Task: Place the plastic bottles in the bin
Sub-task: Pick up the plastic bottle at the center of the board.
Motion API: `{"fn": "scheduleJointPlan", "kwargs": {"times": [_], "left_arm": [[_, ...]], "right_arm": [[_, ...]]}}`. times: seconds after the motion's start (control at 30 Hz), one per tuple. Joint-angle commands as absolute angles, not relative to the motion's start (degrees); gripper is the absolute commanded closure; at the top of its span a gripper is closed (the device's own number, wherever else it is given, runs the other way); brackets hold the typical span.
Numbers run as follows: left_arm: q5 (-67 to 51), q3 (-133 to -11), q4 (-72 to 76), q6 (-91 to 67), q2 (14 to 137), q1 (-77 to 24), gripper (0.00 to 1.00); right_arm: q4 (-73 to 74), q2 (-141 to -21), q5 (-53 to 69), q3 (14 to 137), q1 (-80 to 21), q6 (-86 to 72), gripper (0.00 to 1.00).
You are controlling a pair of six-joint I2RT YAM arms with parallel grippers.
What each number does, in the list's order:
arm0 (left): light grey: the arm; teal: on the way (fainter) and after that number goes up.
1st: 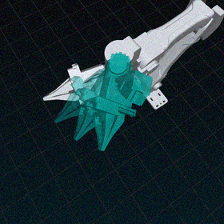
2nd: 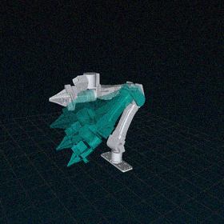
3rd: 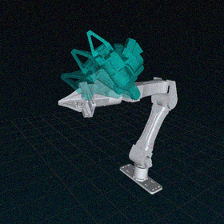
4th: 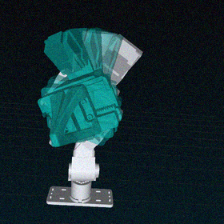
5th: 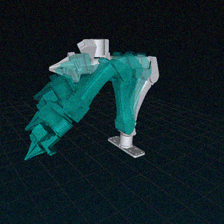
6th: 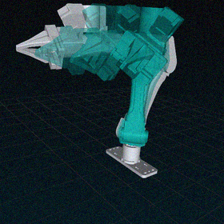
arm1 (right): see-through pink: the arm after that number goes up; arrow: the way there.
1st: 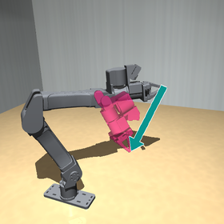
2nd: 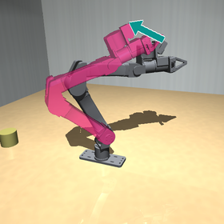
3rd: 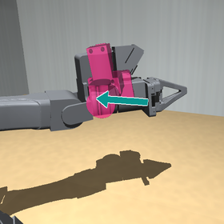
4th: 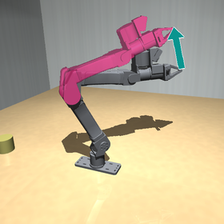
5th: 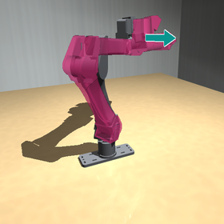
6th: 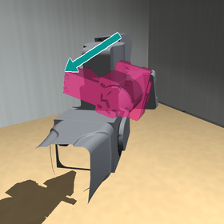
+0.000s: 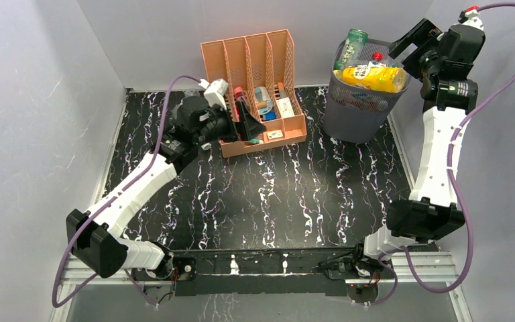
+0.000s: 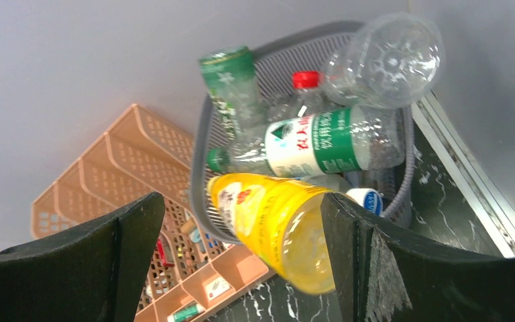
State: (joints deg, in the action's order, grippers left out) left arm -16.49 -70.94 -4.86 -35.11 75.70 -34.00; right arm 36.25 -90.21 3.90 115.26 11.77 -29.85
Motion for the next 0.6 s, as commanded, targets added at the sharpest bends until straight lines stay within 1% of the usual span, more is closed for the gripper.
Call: {"fn": "scheduleJointPlan", "kwargs": {"times": [0.0, 0.27, 0.4, 0.5, 0.57], "left_arm": [[-15.0, -75.2, -9.1, -34.1, 75.6, -28.6, 0.02], [-8.6, -78.3, -17.4, -33.4, 75.5, -20.9, 0.02], [-6.6, -76.7, -20.7, -34.0, 75.4, -14.4, 0.02], [-5.9, -73.7, -21.1, -34.1, 75.9, -9.5, 0.02], [-5.5, -71.7, -20.6, -34.0, 76.7, -6.0, 0.02]], "right_arm": [[29.6, -84.7, 9.4, 114.3, 11.6, -30.0, 0.02], [26.2, -81.8, 20.5, 112.0, 8.8, -30.0, 0.02], [26.9, -82.4, 22.0, 113.4, 1.6, -28.5, 0.02], [27.9, -83.1, 21.6, 114.5, -5.6, -26.7, 0.02], [28.3, -83.3, 22.3, 114.6, -8.4, -26.4, 0.03]]}}
